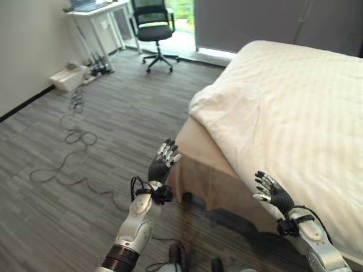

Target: Making the bed.

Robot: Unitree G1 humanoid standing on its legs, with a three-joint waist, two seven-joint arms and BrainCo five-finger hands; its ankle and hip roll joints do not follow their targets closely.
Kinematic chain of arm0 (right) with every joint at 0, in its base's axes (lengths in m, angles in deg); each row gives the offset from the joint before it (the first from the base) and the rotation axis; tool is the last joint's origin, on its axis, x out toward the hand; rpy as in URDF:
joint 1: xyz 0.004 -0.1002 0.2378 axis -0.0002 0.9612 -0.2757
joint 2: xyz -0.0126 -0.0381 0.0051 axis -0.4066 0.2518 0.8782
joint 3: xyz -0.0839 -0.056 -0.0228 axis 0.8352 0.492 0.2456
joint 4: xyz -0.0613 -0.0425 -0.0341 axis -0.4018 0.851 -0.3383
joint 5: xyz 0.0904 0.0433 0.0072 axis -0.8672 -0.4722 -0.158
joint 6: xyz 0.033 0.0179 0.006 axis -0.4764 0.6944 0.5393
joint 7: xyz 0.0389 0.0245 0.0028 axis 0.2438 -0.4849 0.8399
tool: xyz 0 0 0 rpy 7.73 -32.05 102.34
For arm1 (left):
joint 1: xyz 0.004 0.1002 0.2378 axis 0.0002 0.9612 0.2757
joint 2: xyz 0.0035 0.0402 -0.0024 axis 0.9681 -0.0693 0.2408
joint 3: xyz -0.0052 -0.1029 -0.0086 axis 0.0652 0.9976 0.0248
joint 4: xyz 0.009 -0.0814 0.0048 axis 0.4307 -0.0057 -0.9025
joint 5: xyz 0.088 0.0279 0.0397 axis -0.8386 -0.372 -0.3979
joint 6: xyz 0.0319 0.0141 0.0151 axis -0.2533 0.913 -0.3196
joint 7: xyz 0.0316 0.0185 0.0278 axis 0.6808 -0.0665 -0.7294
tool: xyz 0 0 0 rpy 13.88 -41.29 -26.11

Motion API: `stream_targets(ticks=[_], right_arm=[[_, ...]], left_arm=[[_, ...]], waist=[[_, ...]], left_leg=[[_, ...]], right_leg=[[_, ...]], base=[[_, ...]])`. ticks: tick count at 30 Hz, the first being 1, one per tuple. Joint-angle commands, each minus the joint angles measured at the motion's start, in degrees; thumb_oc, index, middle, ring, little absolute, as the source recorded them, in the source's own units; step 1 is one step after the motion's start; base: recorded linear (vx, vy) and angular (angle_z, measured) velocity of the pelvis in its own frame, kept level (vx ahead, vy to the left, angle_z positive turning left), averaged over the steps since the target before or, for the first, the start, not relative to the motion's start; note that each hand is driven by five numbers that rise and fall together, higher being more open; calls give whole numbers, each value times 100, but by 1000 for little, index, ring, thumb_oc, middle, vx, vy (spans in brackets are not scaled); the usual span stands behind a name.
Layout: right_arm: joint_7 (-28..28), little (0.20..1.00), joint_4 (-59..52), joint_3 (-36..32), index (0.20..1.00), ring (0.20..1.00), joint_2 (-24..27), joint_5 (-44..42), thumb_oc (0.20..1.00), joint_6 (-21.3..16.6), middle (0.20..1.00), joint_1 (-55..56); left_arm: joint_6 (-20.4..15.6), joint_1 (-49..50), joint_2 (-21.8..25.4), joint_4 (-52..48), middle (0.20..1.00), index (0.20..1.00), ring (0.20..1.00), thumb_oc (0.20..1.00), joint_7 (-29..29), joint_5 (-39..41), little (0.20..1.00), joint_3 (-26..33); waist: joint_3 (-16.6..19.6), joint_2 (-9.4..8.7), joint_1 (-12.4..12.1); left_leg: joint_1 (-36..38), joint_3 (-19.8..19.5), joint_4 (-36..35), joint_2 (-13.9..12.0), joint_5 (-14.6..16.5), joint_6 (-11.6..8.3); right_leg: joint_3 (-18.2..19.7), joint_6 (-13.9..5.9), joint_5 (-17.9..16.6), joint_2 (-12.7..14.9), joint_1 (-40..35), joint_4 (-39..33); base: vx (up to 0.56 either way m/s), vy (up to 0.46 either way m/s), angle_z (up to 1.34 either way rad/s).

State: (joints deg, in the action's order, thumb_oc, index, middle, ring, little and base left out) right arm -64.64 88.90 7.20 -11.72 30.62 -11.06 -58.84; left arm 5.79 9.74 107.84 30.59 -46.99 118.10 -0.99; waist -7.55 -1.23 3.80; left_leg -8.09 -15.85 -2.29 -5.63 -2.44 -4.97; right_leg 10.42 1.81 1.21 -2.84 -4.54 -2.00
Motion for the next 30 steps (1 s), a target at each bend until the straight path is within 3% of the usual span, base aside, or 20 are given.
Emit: stream_targets(ticks=[1, 2, 3, 5, 6, 8, 10, 12, 13, 14, 15, 17, 20, 21, 23, 25, 27, 30], right_arm=[[58, 1000, -261, -81, 1000, 1000, 167, -36, 1000, -381, 1000, -164], [102, 1000, -268, -99, 1000, 1000, 196, -52, 1000, -361, 1000, -175], [215, 1000, -270, -153, 1000, 1000, 210, -70, 1000, -284, 1000, -167], [215, 1000, -273, -148, 1000, 1000, 211, -70, 1000, -280, 1000, -164], [178, 1000, -247, -244, 1000, 1000, 106, -35, 1000, -251, 1000, -57], [155, 1000, -243, -265, 1000, 1000, -4, -185, 1000, -245, 1000, -103], [138, 1000, -54, -314, 1000, 1000, -177, -263, 1000, -203, 1000, -57], [49, 1000, 29, -187, 1000, 1000, -357, -430, 1000, -173, 1000, -151], [49, 1000, 29, -187, 1000, 1000, -357, -430, 1000, -173, 1000, -151], [237, 1000, 3, -191, 1000, 1000, -491, -636, 1000, -134, 1000, -62], [294, 1000, 37, -169, 1000, 1000, -475, -550, 1000, -113, 1000, -59], [390, 1000, 73, -214, 1000, 1000, -412, -467, 1000, -101, 1000, -21], [390, 1000, 73, -215, 1000, 1000, -413, -467, 1000, -100, 1000, -23], [465, 1000, 72, -249, 1000, 1000, -426, -509, 1000, -143, 1000, 40], [540, 1000, 87, -195, 1000, 1000, -406, -538, 1000, -130, 1000, 2], [547, 1000, 63, -170, 1000, 1000, -386, -556, 1000, -120, 1000, -48], [542, 1000, 66, -178, 1000, 1000, -324, -658, 1000, -113, 1000, -79], [514, 1000, -32, -270, 1000, 1000, -228, -679, 1000, -91, 1000, 36]], left_arm=[[-512, -66, 172, -437, 1000, 1000, 1000, 1000, -31, 8, 1000, 411], [-518, 4, 205, -463, 1000, 1000, 1000, 1000, -24, -8, 1000, 497], [-478, 217, 321, -509, 1000, 1000, 1000, 1000, 81, -56, 1000, 728], [-477, 228, 322, -513, 1000, 1000, 1000, 1000, 85, -54, 1000, 734], [-436, 257, 427, -505, 1000, 1000, 1000, 1000, 95, -143, 1000, 730], [-470, 175, 596, -517, 1000, 1000, 1000, 1000, 56, -209, 1000, 745], [-421, 143, 746, -466, 1000, 1000, 1000, 1000, 35, -413, 1000, 740], [-364, 168, 841, -470, 1000, 1000, 1000, 1000, -68, -441, 1000, 775], [-364, 167, 841, -470, 1000, 1000, 1000, 1000, -68, -441, 1000, 775], [-317, 298, 968, -609, 1000, 1000, 1000, 1000, -60, -612, 1000, 1016], [-248, 342, 1032, -597, 1000, 1000, 1000, 1000, -26, -743, 1000, 1089], [-232, 399, 1155, -586, 1000, 1000, 1000, 1000, -43, -968, 1000, 1311], [-233, 396, 1155, -584, 1000, 1000, 1000, 1000, -43, -968, 1000, 1311], [-244, 433, 1128, -666, 1000, 1000, 1000, 1000, -14, -1016, 1000, 1498], [-254, 466, 1059, -683, 1000, 1000, 1000, 1000, -1, -1025, 1000, 1548], [-269, 522, 1005, -707, 1000, 1000, 1000, 1000, 12, -963, 1000, 1585], [-234, 711, 799, -708, 1000, 1000, 1000, 1000, 130, -821, 1000, 1482], [-158, 771, 649, -605, 1000, 1000, 1000, 1000, 221, -651, 1000, 1247]], waist=[[126, -38, -55], [141, -26, -83], [225, 57, 0], [220, 53, -40], [278, 99, 62], [256, 101, 47], [260, 105, 58], [152, 172, 43], [157, 173, 37], [61, 291, -11], [81, 285, -15], [143, 217, -32], [152, 223, -33], [230, 172, -131], [274, 143, -167], [296, 85, -248], [405, 24, -276], [418, 7, -200]], left_leg=[[-230, -162, 347, -216, -867, -259], [-214, -473, 576, -208, -796, -292], [-102, -545, 803, -173, -511, -282], [-70, -496, 799, -189, -492, -277], [-60, 51, 791, -213, -324, -220], [135, 500, 381, -201, -302, -148], [241, 874, 395, -88, -63, 108], [513, 1156, 277, -28, -4, 289], [509, 1161, 275, -30, -5, 289], [677, 1287, 227, 18, 56, 396], [735, 1394, 209, 49, 93, 408], [924, 1705, 81, 171, 140, 463], [908, 1705, 78, 164, 126, 462], [931, 1939, 39, 276, 107, 466], [959, 2043, -11, 276, 99, 456], [1021, 2191, -43, 278, 98, 423], [1021, 2243, -35, 275, 89, 377], [1131, 2245, -86, 245, 63, 345]], right_leg=[[235, -594, 405, 474, -156, 391], [445, -639, 395, 534, -128, 393], [740, -785, 351, 709, -116, 330], [787, -785, 351, 707, -121, 330], [711, -956, 248, 1018, -135, 277], [717, -1133, 186, 1222, 94, 346], [598, -1308, -113, 1505, 413, 785], [496, -1178, -531, 1474, 842, 1516], [501, -1178, -533, 1471, 851, 1517], [-302, -949, -606, 1646, 1122, 1948], [-678, -948, -525, 1645, 1141, 1951], [-1435, -937, -152, 1120, 1196, 1754], [-1439, -934, -179, 1113, 1200, 1728], [-2051, -872, -25, 993, 968, 1417], [-2152, -848, 127, 848, 834, 1347], [-2366, -823, 43, 908, 674, 952], [-2089, -749, -11, 766, 338, 328], [-2013, -684, -5, 693, 160, 112]], base=[[126, 275, -159], [254, 528, -166], [225, 459, -121], [192, 357, -69], [224, 566, -68], [153, 608, -50], [143, 483, -52], [113, 350, -63], [128, 476, -82], [126, 428, -73], [192, 579, -94], [114, 311, -113], [10, 73, -75], [-7, 137, -14], [-15, 73, -33], [37, -45, -51], [77, -97, -28], [50, -85, -14]])
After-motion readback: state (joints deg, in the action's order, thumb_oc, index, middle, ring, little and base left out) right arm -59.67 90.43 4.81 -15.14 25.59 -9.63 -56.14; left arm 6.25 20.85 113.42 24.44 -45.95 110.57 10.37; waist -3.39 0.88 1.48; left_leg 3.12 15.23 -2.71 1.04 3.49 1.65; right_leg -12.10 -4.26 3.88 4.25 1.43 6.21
